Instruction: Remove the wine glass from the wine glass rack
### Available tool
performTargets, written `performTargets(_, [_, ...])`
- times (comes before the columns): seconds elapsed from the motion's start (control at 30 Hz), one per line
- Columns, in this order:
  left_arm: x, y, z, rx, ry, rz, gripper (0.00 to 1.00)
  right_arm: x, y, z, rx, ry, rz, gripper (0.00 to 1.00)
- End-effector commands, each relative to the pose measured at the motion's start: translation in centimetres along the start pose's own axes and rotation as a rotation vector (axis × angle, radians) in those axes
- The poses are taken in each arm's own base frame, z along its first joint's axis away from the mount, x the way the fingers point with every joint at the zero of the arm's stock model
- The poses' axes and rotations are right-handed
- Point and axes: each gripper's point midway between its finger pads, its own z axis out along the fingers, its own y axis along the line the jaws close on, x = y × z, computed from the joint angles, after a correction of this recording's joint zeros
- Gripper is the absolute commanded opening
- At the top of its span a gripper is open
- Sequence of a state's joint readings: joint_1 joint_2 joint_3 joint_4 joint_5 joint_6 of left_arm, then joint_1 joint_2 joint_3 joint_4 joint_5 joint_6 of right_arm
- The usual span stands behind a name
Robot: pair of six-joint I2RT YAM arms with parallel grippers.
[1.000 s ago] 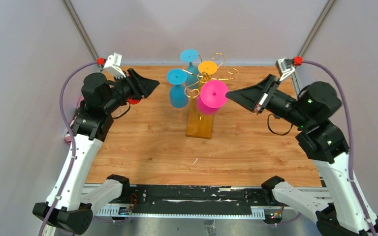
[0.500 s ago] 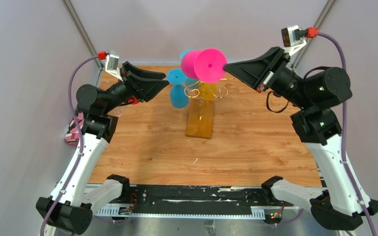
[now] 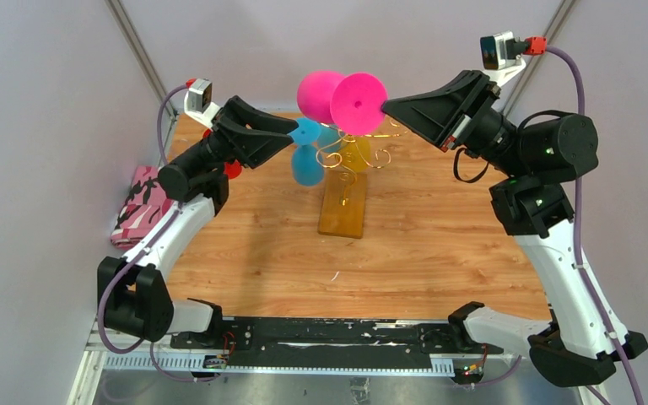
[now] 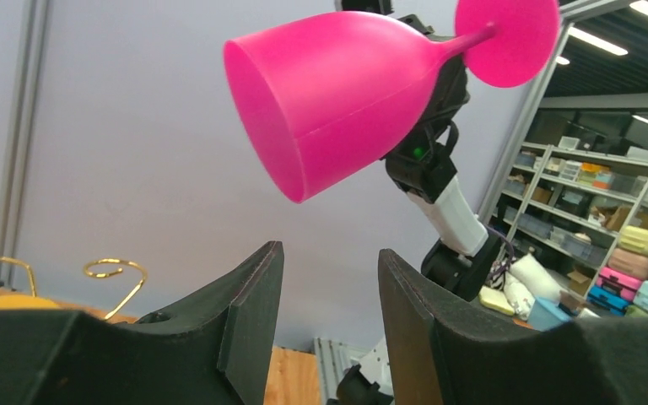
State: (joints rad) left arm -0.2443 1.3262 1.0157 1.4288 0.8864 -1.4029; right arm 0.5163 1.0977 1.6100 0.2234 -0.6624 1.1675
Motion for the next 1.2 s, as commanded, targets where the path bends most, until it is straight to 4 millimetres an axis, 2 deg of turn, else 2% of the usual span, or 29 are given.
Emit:
performTargets(0.0, [-1.2, -4.1, 0.5, 0.124, -0.012, 0.099, 0.51, 0.3, 1.5, -0.2, -0.069, 0.009, -0.001, 0.0])
performTargets(0.33, [-1.5, -4.2, 0.8, 0.131, -0.012, 0.092, 0.51, 1.0, -0.4, 0.2, -0.07, 0.016, 0.07, 0.0])
performTargets(0.5, [-1.2, -3.8, 0.6, 0.124, -0.004, 0.079, 0.51, 0.6, 0.3, -0.2, -0.043, 0.001, 0.013, 0.0])
performTargets(0.6, [-0.9, -3.4, 0.5, 0.117, 0.004, 0.071, 0.51, 0.2, 1.4, -0.4, -0.054, -0.007, -0.012, 0.0])
performTargets(0.8, [-0.5, -1.4, 0.3, 0.084, -0.008, 0.033, 0.51, 0.2, 2.1, -0.7, -0.068, -0.003, -0.006, 0.0])
performTargets(1.0, [-1.1, -0.8, 0.8, 0.086, -0.023, 0.023, 0.51, 1.0, 0.8, -0.7, -0.063, 0.009, 0.042, 0.0])
performTargets(1.17, [-1.8, -1.3, 1.2, 0.101, -0.034, 0.03, 0.51, 2.0, -0.9, -0.4, -0.059, 0.023, 0.1, 0.0])
